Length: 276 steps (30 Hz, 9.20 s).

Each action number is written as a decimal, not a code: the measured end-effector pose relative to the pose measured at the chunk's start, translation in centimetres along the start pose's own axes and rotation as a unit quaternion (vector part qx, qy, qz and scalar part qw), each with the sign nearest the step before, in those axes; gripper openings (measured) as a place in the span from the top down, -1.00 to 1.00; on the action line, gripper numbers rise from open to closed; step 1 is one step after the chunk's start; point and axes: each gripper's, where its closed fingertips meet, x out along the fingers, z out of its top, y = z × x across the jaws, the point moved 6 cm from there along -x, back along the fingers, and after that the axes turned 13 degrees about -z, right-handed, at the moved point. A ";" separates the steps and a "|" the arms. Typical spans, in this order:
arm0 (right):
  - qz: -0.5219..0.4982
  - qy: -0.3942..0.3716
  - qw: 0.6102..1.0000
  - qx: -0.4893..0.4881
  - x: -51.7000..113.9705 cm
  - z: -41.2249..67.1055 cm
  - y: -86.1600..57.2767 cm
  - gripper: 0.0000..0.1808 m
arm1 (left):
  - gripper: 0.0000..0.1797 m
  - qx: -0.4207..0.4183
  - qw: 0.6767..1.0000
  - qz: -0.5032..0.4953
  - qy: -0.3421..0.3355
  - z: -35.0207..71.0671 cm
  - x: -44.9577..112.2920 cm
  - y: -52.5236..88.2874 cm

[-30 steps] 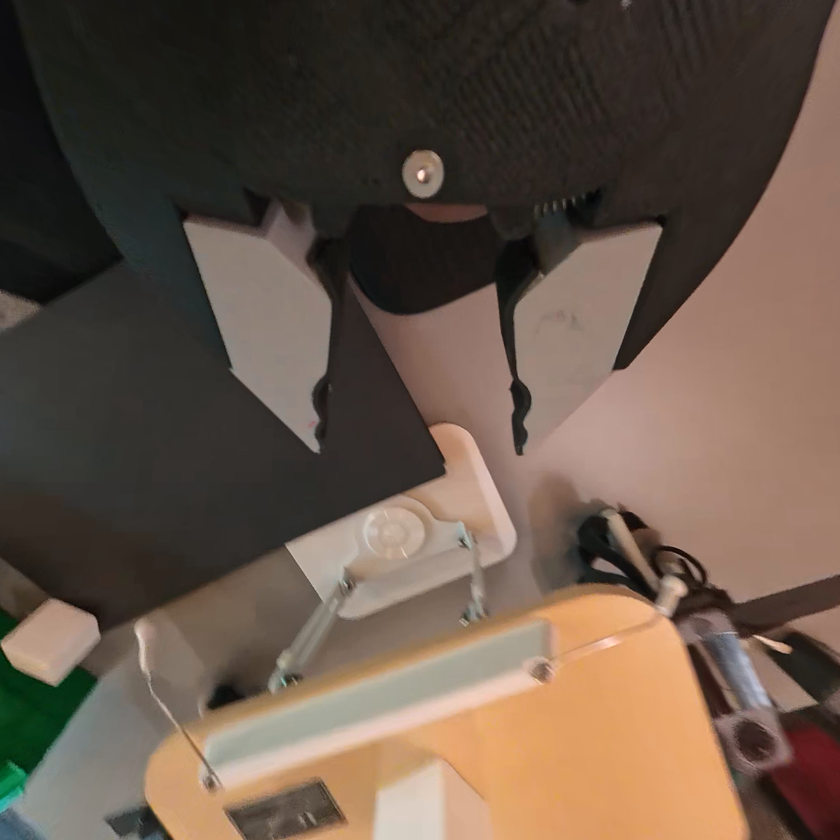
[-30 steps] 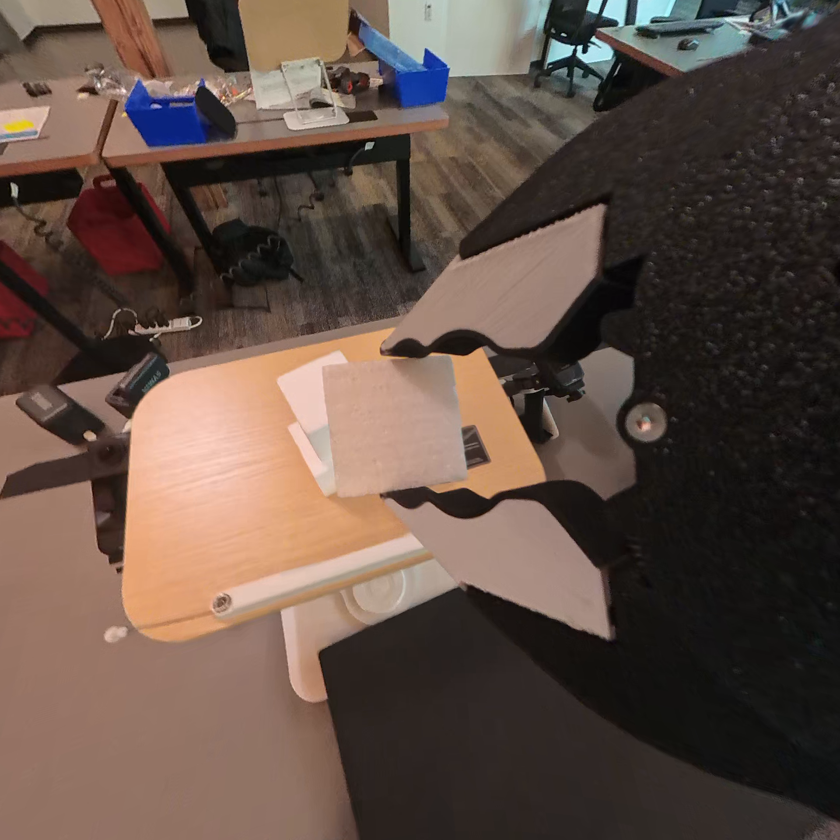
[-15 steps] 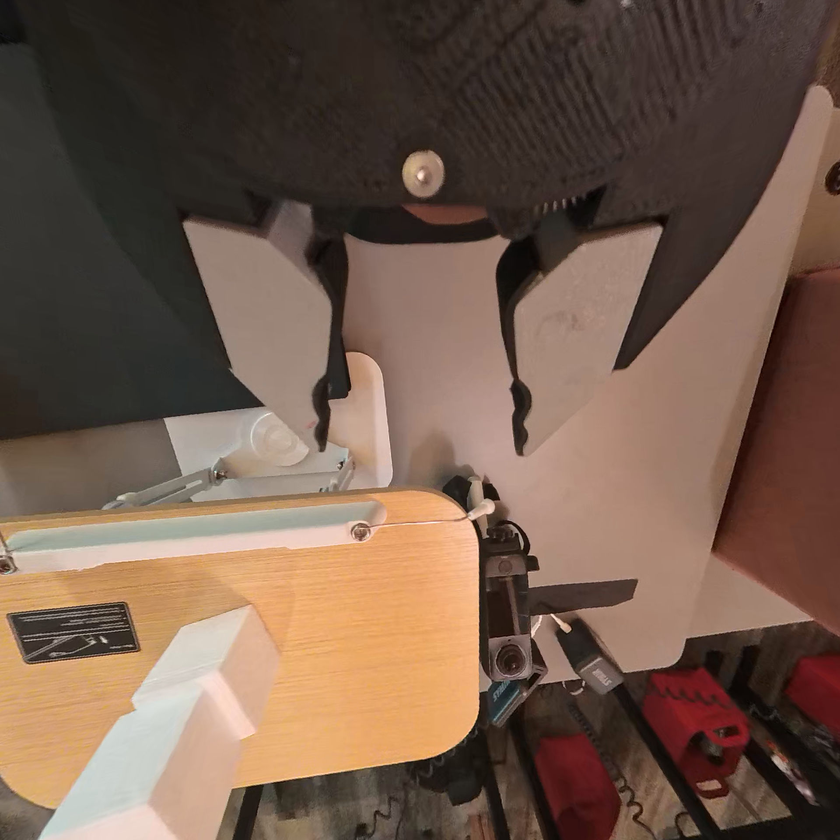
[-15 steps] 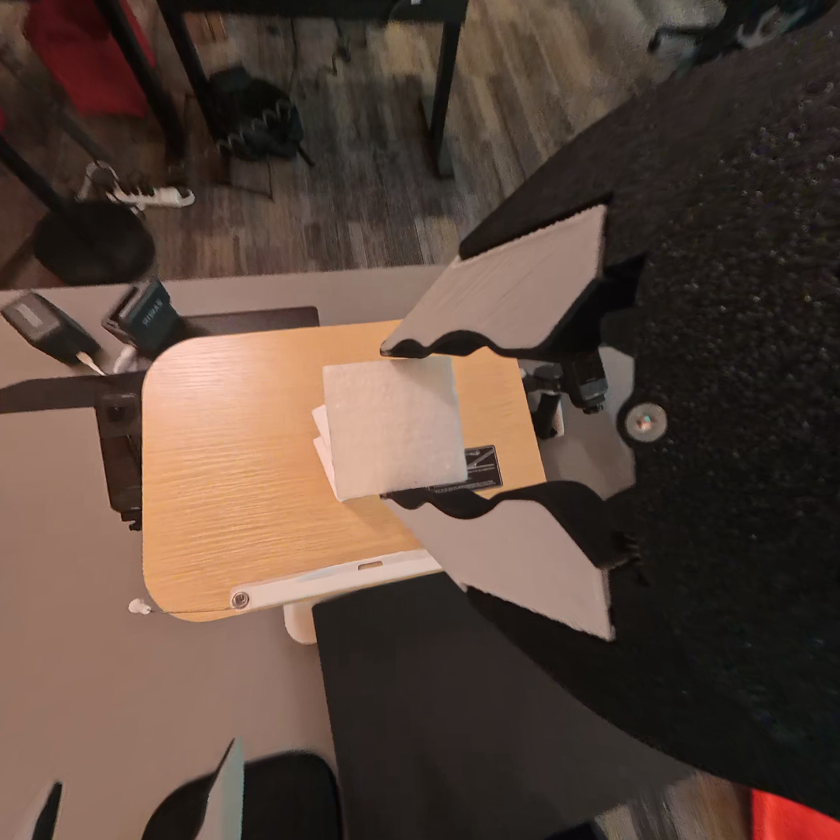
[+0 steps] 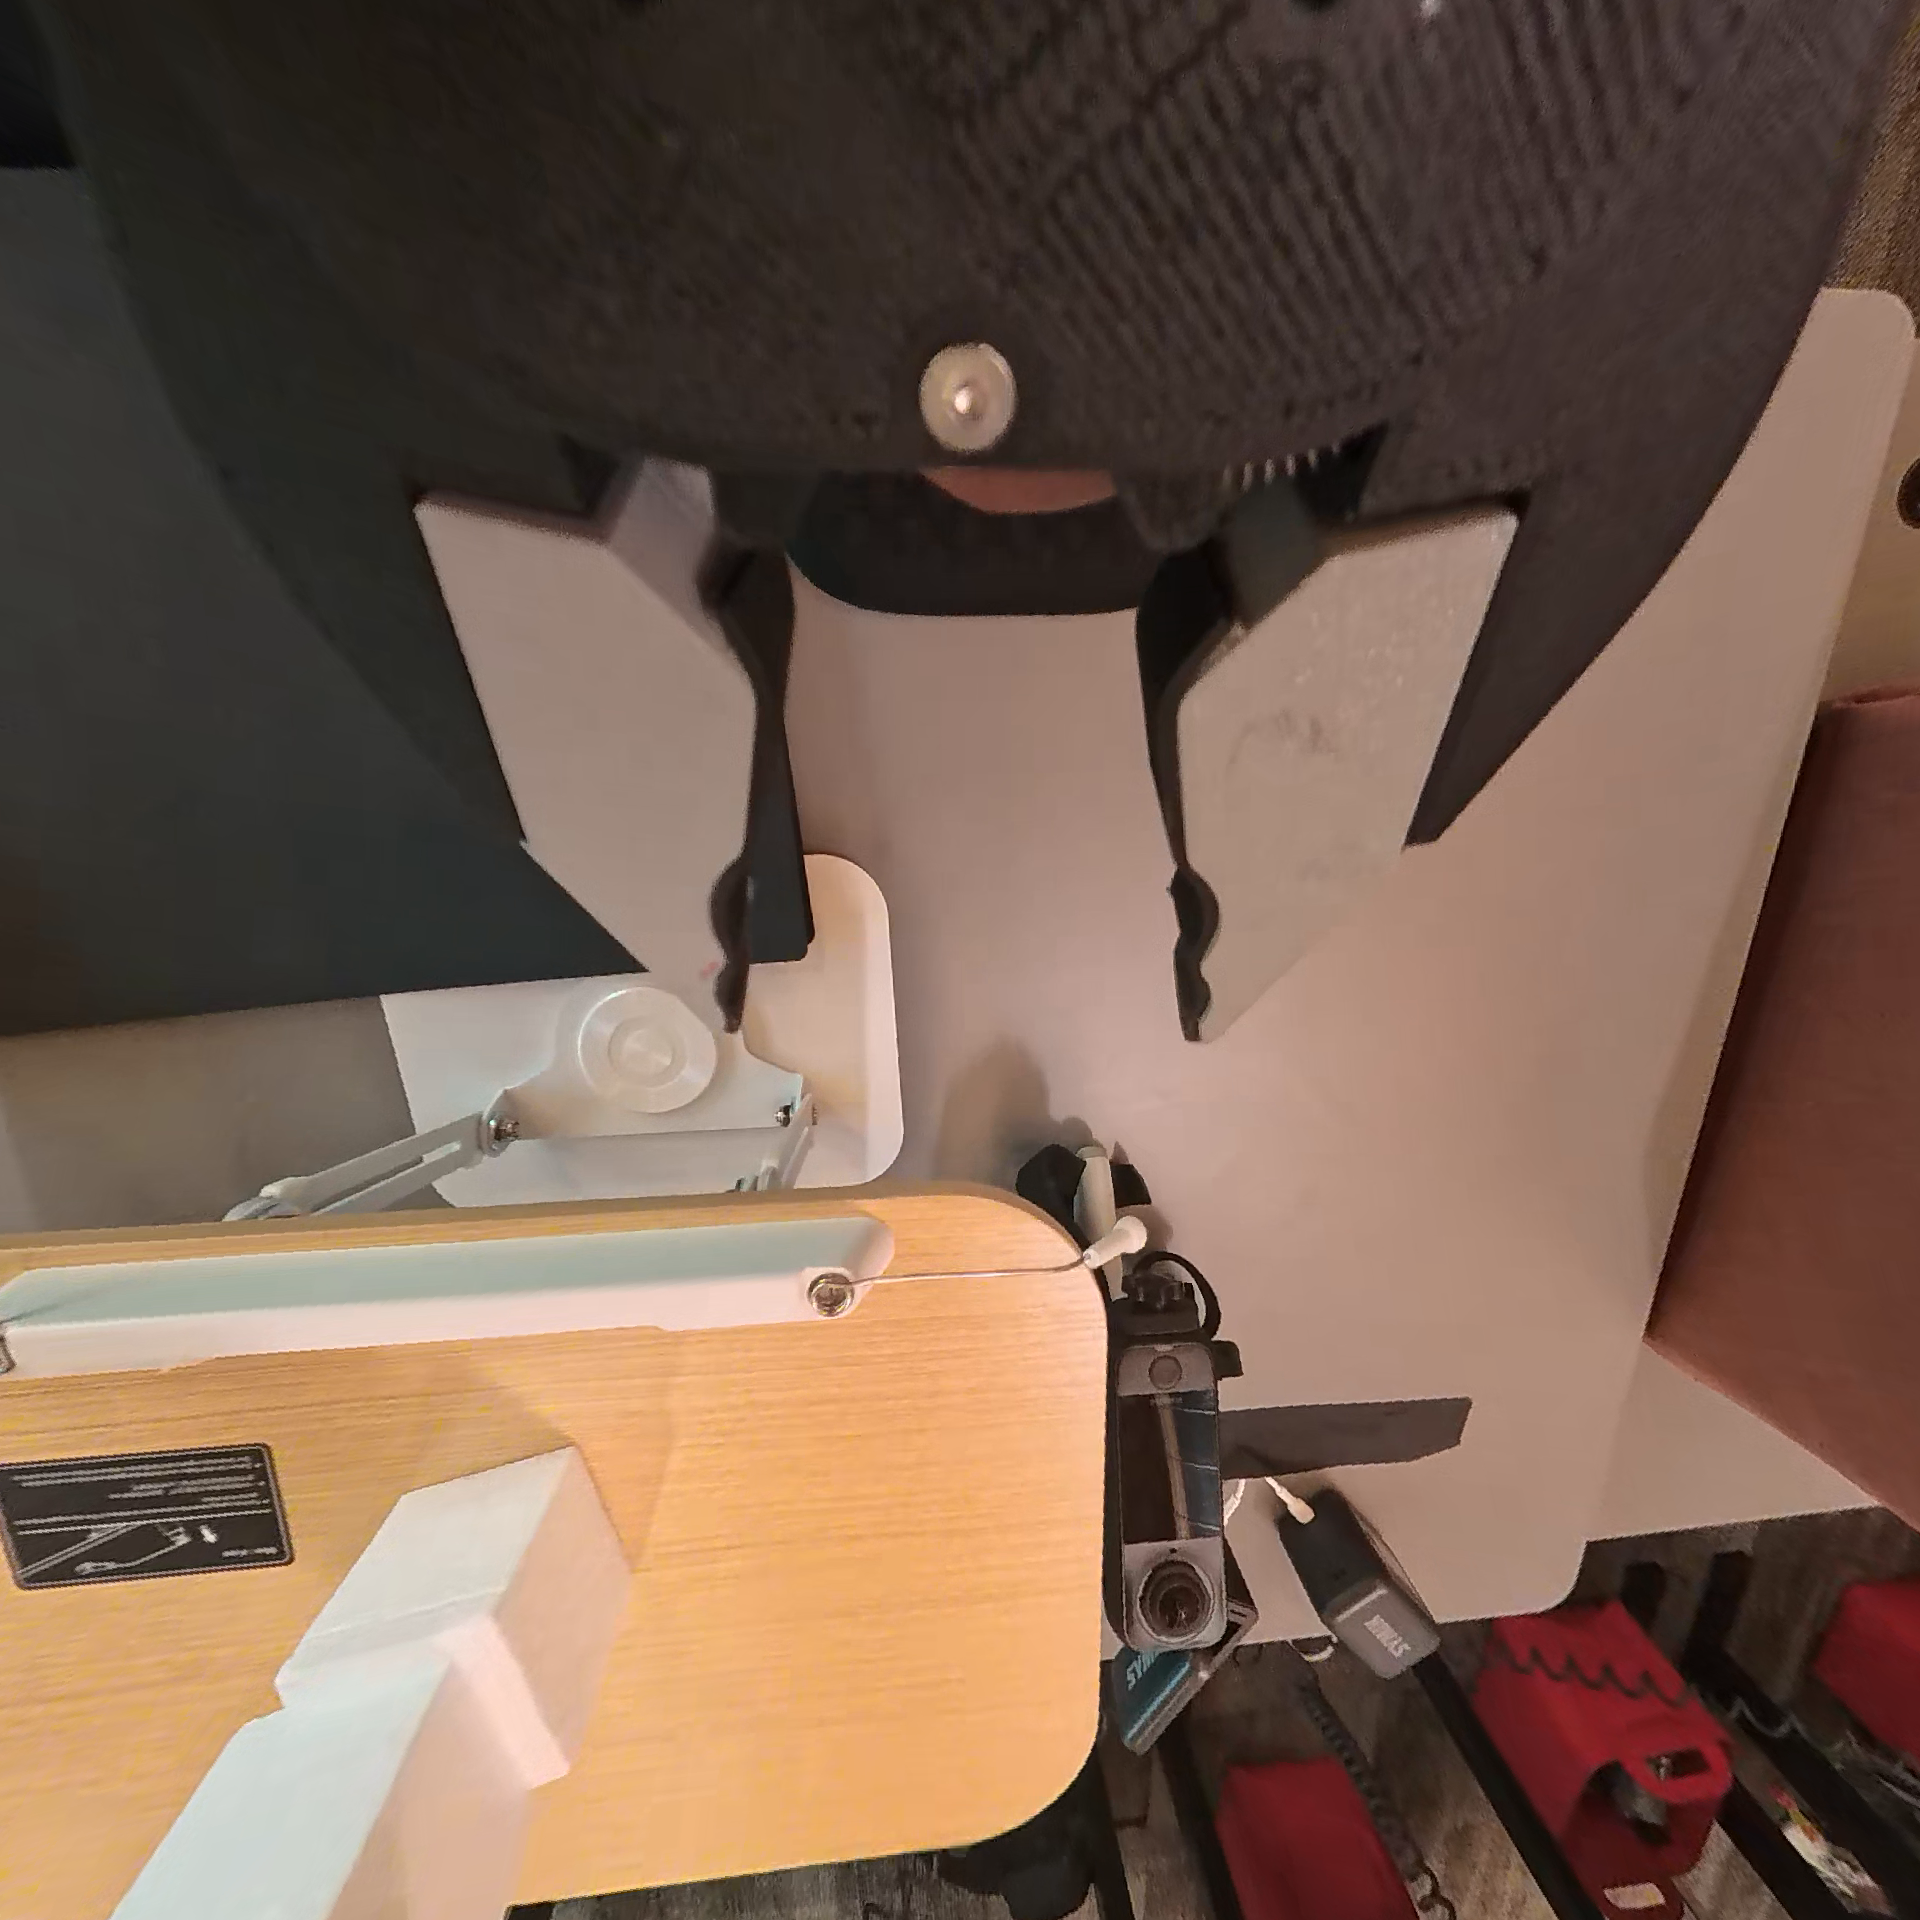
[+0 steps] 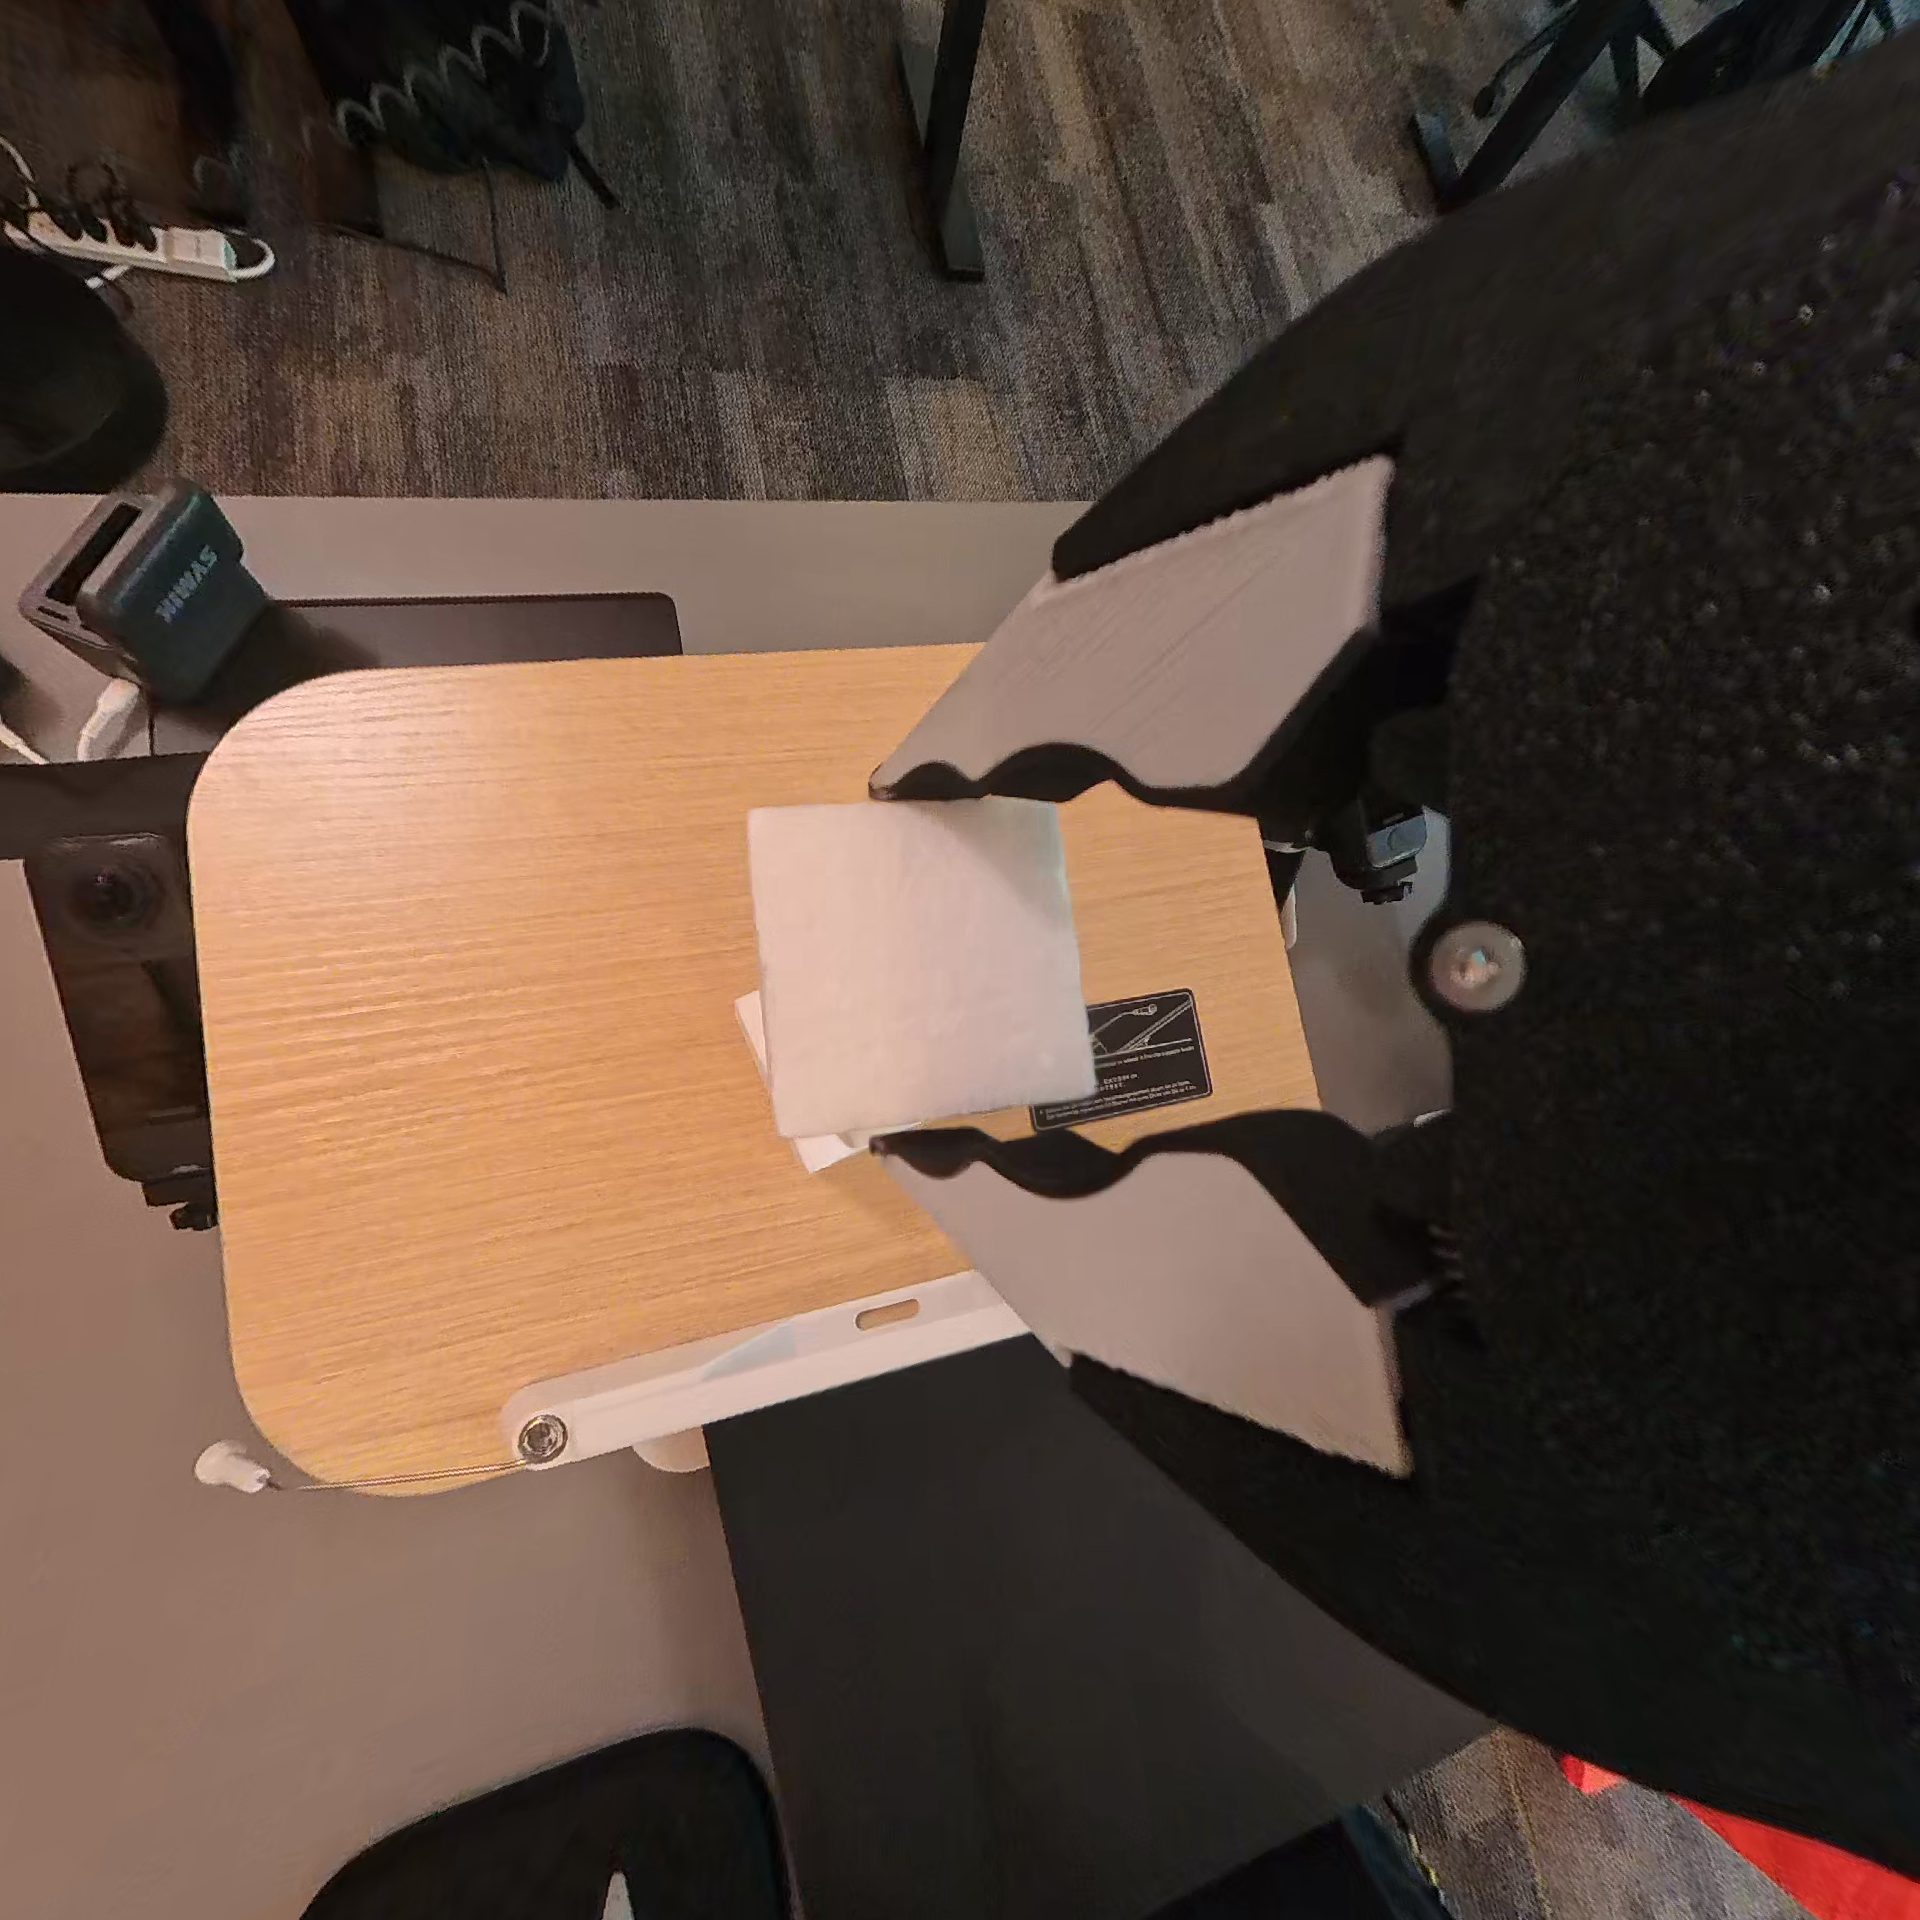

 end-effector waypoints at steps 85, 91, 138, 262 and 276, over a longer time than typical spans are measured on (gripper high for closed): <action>0.104 -0.157 0.926 0.329 -8.8 -15.0 14.4 0.41 | 0.26 0.346 0.901 -0.260 0.014 -8.4 -0.5 -14.0; -0.004 -0.110 0.977 0.184 -11.9 -7.4 2.5 0.41 | 0.29 0.307 0.914 -0.265 0.015 -10.0 0.2 -12.4; 0.007 0.166 0.978 0.125 -8.7 -30.0 14.4 0.19 | 0.37 0.263 0.919 -0.293 0.007 -11.0 1.8 -11.6; -0.166 -0.244 0.911 0.288 -7.2 -9.4 -1.7 0.43 | 0.30 0.257 0.888 -0.378 -0.049 -7.9 0.0 -12.9; -0.101 0.046 0.948 0.300 4.6 -7.0 0.1 1.00 | 0.31 0.159 0.961 -0.225 -0.024 -5.8 -3.3 -0.6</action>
